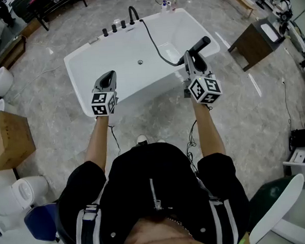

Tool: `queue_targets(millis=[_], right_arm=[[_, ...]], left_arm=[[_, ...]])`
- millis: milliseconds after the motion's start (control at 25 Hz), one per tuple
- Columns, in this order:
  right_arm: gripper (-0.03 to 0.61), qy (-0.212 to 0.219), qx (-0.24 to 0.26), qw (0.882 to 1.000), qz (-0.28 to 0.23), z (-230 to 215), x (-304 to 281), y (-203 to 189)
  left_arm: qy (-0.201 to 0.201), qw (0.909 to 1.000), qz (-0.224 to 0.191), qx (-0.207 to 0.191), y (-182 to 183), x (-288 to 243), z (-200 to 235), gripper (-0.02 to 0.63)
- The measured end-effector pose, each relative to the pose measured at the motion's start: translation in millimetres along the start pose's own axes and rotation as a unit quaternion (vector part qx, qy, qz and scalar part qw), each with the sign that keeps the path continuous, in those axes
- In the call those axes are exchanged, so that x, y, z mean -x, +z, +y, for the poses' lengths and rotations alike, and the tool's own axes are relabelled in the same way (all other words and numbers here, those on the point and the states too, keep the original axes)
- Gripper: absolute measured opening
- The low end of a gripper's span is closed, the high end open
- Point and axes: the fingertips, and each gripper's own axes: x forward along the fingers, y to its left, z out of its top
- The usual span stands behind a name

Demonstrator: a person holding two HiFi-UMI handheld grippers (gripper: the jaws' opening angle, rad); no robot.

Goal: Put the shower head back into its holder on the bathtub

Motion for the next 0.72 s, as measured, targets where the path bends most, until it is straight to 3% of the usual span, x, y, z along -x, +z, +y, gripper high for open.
queue_targets(millis=[720], right_arm=[[0.130,0.006,0.006,1.000,-0.011,1.7,-4.3,9.8]], left_arm=[[-0.018,0.9997,-0.006,-0.015,-6.2,-8.9,-0.1,0.031]])
